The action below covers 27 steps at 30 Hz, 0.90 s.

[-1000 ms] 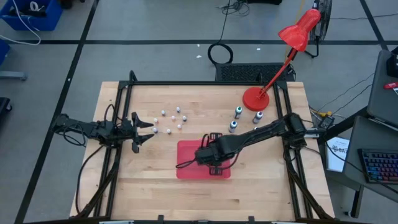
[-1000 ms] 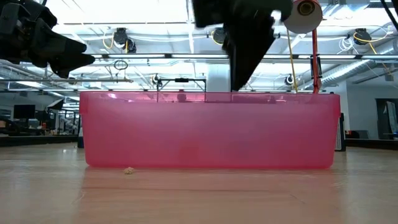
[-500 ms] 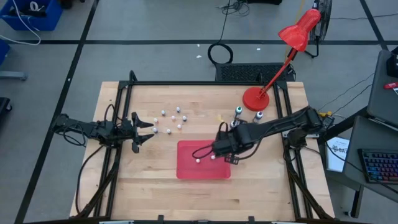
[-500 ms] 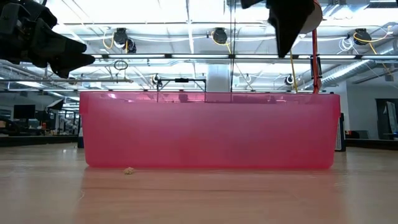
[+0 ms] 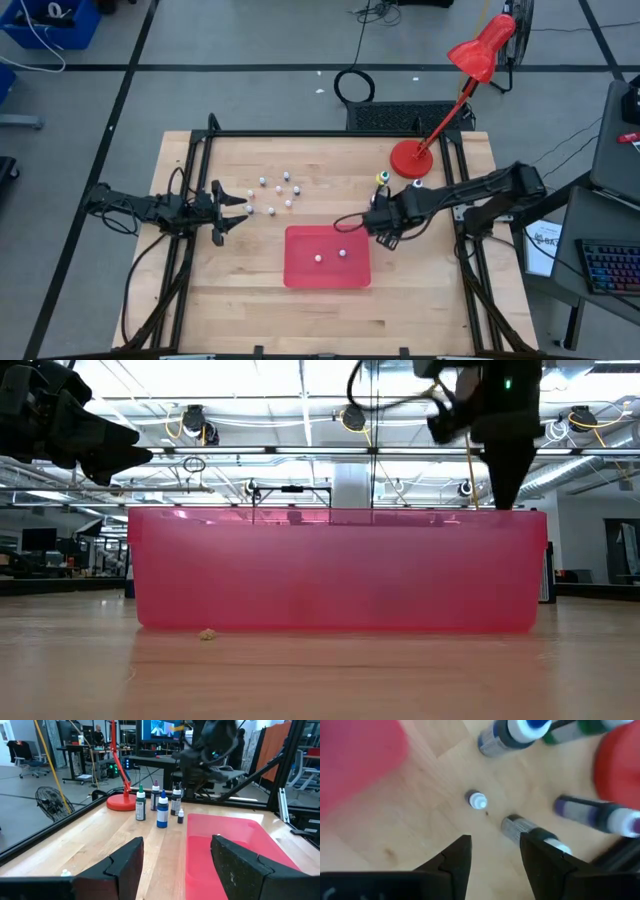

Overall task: Pick & Place food coloring
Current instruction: Put the small black food coloring bottle into the bin

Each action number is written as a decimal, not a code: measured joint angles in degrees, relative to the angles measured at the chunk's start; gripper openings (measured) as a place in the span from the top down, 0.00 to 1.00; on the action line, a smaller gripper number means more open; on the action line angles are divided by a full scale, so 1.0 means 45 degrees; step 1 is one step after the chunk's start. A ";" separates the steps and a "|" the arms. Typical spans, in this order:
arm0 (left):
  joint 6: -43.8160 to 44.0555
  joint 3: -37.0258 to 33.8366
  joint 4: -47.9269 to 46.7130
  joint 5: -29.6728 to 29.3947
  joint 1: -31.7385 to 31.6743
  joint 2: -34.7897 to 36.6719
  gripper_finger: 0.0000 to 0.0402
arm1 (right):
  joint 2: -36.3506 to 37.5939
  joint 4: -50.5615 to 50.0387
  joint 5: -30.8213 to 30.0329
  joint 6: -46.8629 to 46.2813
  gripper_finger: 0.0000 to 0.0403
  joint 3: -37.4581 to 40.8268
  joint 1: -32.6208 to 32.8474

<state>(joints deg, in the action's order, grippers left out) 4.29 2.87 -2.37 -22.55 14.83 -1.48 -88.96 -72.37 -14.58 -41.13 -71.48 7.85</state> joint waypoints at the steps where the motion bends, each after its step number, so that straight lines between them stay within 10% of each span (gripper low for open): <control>1: 0.0000 0.0000 0.0000 0.0000 -0.0004 -0.0004 0.42 | 0.0137 0.0464 0.0270 0.0076 0.60 0.0411 -0.0192; 27: 0.0000 0.0002 0.0000 0.0000 -0.0001 0.0001 0.42 | 0.0269 0.7361 0.1649 0.2309 0.53 0.4798 -0.1927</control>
<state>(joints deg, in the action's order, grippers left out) 4.29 2.89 -2.37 -22.55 14.82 -1.48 -87.75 -39.24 -7.16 -30.74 -49.89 -0.82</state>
